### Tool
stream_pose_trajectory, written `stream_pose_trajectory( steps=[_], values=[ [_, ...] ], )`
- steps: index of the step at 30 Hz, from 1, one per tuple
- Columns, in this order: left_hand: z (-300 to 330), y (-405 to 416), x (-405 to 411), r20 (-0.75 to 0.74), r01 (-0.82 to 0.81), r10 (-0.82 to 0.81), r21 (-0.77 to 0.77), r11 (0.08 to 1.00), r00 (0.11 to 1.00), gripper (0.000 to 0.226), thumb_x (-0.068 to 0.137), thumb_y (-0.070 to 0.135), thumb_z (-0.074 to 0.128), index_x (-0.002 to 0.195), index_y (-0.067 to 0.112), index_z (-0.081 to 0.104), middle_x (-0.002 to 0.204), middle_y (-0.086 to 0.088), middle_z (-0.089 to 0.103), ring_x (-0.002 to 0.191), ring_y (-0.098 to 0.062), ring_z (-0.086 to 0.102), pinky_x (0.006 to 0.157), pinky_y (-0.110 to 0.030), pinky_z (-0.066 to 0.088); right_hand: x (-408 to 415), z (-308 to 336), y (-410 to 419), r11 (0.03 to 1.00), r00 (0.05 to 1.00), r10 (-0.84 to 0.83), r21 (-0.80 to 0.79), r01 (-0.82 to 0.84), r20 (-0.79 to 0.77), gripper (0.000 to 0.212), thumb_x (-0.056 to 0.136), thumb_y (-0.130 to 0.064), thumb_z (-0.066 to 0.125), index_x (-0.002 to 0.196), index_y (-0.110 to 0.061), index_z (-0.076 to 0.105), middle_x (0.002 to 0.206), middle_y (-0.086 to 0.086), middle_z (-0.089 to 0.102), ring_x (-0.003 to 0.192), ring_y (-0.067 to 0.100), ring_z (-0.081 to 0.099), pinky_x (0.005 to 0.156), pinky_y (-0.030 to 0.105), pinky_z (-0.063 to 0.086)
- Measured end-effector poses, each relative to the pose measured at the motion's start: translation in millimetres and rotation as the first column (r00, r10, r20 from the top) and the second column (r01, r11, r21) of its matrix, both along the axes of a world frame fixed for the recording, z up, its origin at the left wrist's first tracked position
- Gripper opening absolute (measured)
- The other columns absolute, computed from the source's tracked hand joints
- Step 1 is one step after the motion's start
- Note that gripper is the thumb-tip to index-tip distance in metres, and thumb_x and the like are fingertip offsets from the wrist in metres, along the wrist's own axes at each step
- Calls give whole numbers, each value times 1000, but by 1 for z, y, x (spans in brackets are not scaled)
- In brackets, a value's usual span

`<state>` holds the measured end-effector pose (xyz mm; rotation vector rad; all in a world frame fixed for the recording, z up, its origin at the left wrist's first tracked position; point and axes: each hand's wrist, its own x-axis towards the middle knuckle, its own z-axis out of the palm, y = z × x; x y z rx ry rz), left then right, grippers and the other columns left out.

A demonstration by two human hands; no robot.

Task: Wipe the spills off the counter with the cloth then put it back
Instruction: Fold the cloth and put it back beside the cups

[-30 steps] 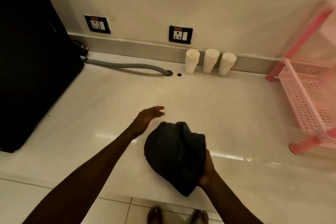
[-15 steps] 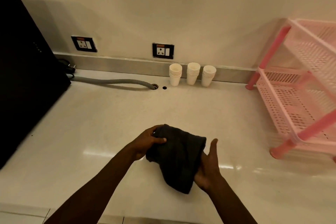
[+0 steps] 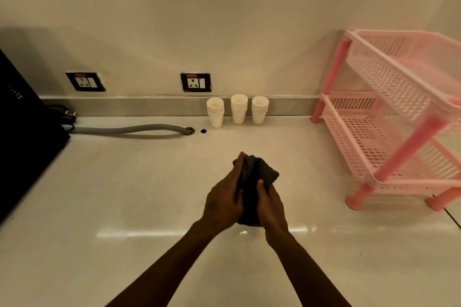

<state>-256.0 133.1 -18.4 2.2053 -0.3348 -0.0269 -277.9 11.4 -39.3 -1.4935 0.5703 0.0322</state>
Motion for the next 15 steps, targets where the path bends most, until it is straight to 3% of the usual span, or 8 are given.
stream_pose_trajectory(
  steps=[2, 4, 6, 7, 9, 11, 13, 15],
  values=[
    [10, -14, -5, -32, -20, 21, 7, 1000, 999, 73, 99, 47, 53, 158, 42, 11, 140, 4, 61, 111, -15, 67, 96, -35, 57, 2, 9, 7, 997, 997, 41, 56, -44, 63, 50, 95, -63, 45, 139, -41, 51, 130, -6, 63, 115, 18, 61, 101, 41, 51],
    [15, -23, -6, 51, 54, -66, 207, 977, 997, 86, 99, 45, 53, 154, 40, -14, 139, -1, 61, 102, -18, 70, 87, -31, 59, 1, 16, 10, 989, 991, 60, 131, -75, 119, 61, 87, -71, 47, 141, -43, 49, 137, -9, 61, 125, 16, 57, 108, 44, 47],
    [20, -27, -8, 108, 63, -106, 342, 938, 989, 91, 100, 39, 53, 150, 37, -24, 139, -3, 60, 108, -20, 67, 91, -29, 54, 0, 21, 9, 966, 982, 74, 232, -114, 174, 81, 73, -82, 55, 143, -43, 47, 140, -9, 60, 129, 13, 55, 112, 42, 43],
    [23, -29, -9, 108, 56, -105, 386, 921, 989, 87, 100, 34, 53, 156, 32, -14, 142, -4, 58, 116, -22, 64, 96, -30, 49, 1, 21, 7, 956, 975, 89, 257, -140, 201, 87, 67, -84, 60, 144, -43, 46, 140, -10, 60, 129, 13, 55, 112, 41, 43],
    [29, -32, -14, 115, 64, -123, 421, 905, 986, 72, 94, 25, 62, 156, 22, 26, 145, -8, 55, 126, -27, 57, 102, -38, 47, 3, 21, 2, 941, 963, 116, 284, -185, 244, 84, 67, -76, 71, 142, -46, 47, 137, -11, 62, 127, 13, 58, 110, 41, 45],
    [31, -31, -19, 62, 122, -146, 290, 949, 987, 75, 84, 16, 70, 150, 15, 34, 145, -12, 53, 129, -31, 55, 103, -44, 50, 7, 23, -3, 928, 961, 100, 324, -183, 256, 70, 70, -62, 77, 134, -49, 54, 128, -12, 68, 119, 13, 64, 99, 39, 53],
    [28, -31, -26, 0, 184, -184, 62, 981, 983, 94, 83, 10, 71, 158, 19, 14, 156, -10, 42, 140, -27, 46, 111, -40, 46, 11, 26, -7, 922, 968, 58, 359, -146, 245, 61, 70, -56, 79, 128, -48, 59, 119, -8, 73, 109, 16, 70, 84, 38, 59],
    [25, -32, -31, -6, 205, -206, -11, 979, 979, 114, 87, 14, 70, 157, 35, -16, 165, 4, 28, 147, -14, 36, 119, -32, 36, 14, 29, -14, 916, 976, -1, 391, -85, 216, 61, 68, -54, 81, 125, -43, 62, 115, -3, 75, 104, 22, 73, 79, 41, 61]
  ],
)
